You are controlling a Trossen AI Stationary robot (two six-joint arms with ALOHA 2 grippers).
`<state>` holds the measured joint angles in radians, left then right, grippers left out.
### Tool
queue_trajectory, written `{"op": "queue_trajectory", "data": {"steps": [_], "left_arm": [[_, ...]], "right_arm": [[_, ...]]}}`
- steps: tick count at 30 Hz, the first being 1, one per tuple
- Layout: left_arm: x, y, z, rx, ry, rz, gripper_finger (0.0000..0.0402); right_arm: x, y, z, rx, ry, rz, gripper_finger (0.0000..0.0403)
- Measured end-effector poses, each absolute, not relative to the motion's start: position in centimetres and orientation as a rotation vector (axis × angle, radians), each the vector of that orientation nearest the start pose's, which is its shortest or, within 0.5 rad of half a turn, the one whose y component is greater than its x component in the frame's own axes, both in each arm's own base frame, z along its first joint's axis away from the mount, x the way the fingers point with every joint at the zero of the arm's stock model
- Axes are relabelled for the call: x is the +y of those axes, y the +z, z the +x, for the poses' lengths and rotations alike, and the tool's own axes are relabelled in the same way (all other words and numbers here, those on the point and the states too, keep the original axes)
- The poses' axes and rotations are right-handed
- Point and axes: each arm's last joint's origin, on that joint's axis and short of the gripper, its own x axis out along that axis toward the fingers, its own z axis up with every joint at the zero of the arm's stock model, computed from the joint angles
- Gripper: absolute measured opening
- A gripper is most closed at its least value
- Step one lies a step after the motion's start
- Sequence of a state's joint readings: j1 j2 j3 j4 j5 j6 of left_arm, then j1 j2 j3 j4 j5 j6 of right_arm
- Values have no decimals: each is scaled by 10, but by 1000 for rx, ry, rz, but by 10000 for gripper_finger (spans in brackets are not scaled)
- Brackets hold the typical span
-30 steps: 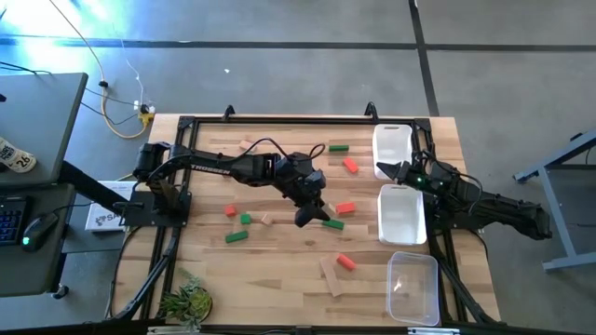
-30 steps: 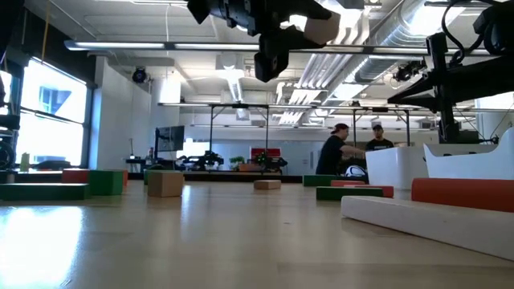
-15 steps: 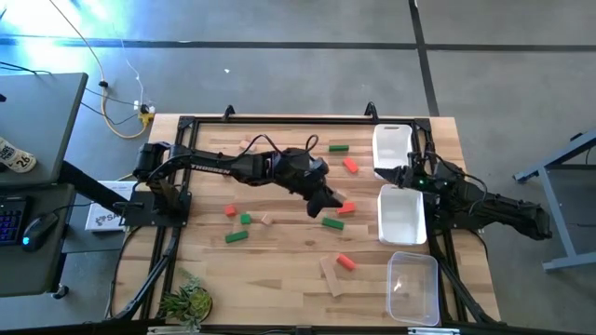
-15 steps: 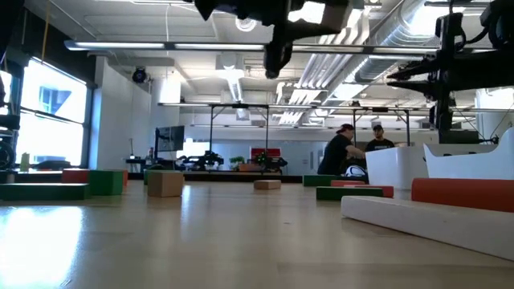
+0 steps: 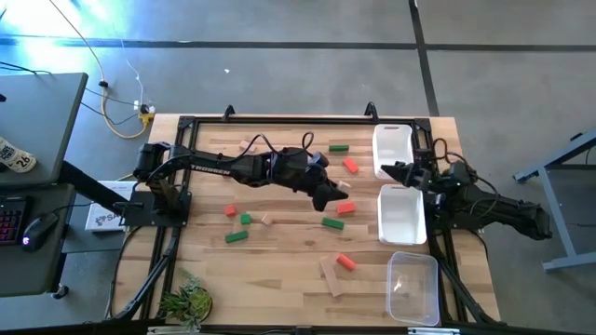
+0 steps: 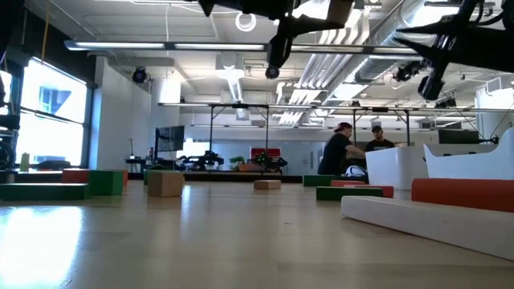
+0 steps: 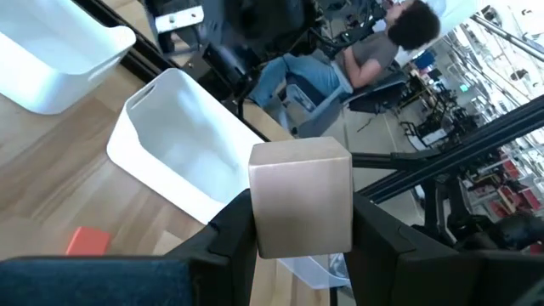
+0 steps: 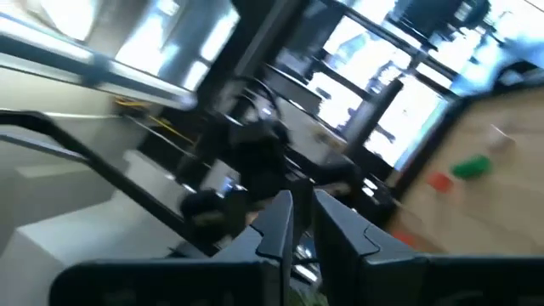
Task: Sort & place blocks by color
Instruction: Put the brown block into the top white bin
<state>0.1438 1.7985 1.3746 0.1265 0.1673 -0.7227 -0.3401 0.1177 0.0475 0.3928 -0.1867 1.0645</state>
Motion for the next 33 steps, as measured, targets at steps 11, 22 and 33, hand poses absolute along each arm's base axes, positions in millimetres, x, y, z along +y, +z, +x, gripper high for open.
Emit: {"op": "queue_trajectory", "data": {"steps": [11,22,33], "left_arm": [[55,286,416,291,81,-746,117],[60,287,415,289,47,-725,117],[64,296,416,221,-39,-719,117]], "right_arm": [[-27,215,91,-435,61,922,72],[-23,253,81,-534,100,827,161],[-24,274,89,-485,104,860,170]]}}
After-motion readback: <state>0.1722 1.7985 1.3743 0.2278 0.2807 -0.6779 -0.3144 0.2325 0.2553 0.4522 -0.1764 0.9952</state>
